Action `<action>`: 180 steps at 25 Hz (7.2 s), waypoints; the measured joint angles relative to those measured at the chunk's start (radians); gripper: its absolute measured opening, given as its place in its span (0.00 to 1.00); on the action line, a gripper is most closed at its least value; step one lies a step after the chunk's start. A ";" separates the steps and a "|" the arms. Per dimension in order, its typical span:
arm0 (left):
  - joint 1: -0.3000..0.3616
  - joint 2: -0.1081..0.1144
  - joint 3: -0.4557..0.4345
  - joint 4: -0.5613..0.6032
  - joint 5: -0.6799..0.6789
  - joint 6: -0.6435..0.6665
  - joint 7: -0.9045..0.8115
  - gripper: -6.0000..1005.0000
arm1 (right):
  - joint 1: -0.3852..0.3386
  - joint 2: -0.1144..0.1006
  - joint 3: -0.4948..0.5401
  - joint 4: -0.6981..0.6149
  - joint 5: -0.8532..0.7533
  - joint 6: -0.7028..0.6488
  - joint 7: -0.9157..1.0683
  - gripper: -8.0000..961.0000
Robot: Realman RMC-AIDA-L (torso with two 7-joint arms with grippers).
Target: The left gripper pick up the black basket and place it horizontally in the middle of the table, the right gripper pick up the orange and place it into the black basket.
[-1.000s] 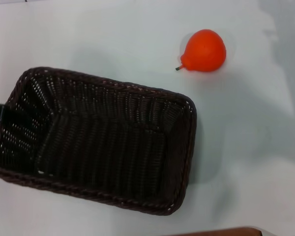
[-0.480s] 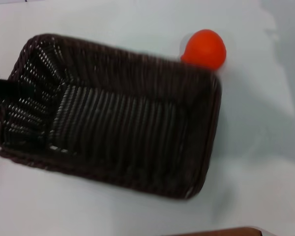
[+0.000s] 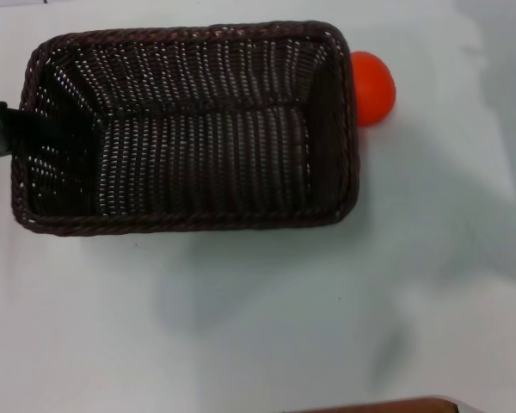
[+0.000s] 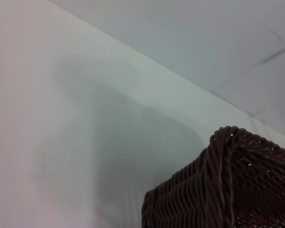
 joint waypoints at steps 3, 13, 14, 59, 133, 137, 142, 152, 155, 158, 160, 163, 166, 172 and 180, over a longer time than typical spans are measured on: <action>0.003 -0.002 0.002 -0.045 -0.002 -0.046 -0.001 0.21 | 0.003 -0.001 0.000 -0.001 0.000 0.001 0.000 0.79; 0.047 -0.005 0.005 -0.077 -0.011 -0.107 -0.013 0.22 | 0.004 -0.002 0.013 -0.002 0.000 0.012 0.001 0.79; 0.049 -0.005 0.007 -0.078 -0.011 -0.106 -0.014 0.22 | 0.004 -0.002 0.014 -0.002 0.000 0.013 0.001 0.79; 0.147 0.002 -0.294 -0.441 -0.998 0.221 1.217 0.60 | -0.017 -0.138 -0.245 -0.545 -0.952 0.433 1.022 0.80; 0.172 0.005 -0.229 -0.696 -1.081 0.229 1.506 0.60 | 0.228 -0.006 -0.126 -0.776 -1.294 -0.023 1.325 0.08; 0.173 0.006 -0.230 -0.712 -1.083 0.228 1.506 0.60 | 0.278 -0.002 -0.310 -0.727 -1.282 0.008 1.305 0.11; 0.175 0.006 -0.231 -0.718 -1.083 0.226 1.506 0.60 | 0.292 -0.002 -0.429 -0.695 -1.283 0.099 1.304 0.31; 0.178 0.004 -0.233 -0.736 -1.091 0.226 1.508 0.60 | 0.191 -0.005 -0.388 -0.692 -1.133 0.102 1.224 0.71; 0.179 0.003 -0.235 -0.746 -1.100 0.226 1.511 0.60 | 0.116 -0.002 -0.341 -0.660 -0.943 0.097 1.135 0.82; 0.183 0.002 -0.241 -0.748 -1.107 0.226 1.512 0.60 | 0.046 -0.002 -0.299 -0.582 -0.700 0.075 1.053 0.82; 0.186 0.002 -0.249 -0.757 -1.119 0.228 1.513 0.60 | 0.009 -0.004 -0.269 -0.516 -0.563 0.036 0.966 0.82; 0.188 0.002 -0.264 -0.779 -1.134 0.230 1.515 0.60 | -0.036 -0.002 -0.211 -0.408 -0.402 -0.061 0.771 0.81; 0.192 0.002 -0.270 -0.782 -1.135 0.232 1.528 0.60 | -0.058 0.000 -0.159 -0.285 -0.299 -0.151 0.520 0.81; 0.210 0.000 -0.280 -0.805 -1.138 0.244 1.641 0.60 | -0.072 0.001 -0.073 -0.098 -0.223 -0.204 0.132 0.81; 0.223 -0.001 -0.328 -0.919 -1.186 0.260 1.865 0.60 | -0.076 0.004 -0.017 -0.032 -0.220 -0.200 0.031 0.79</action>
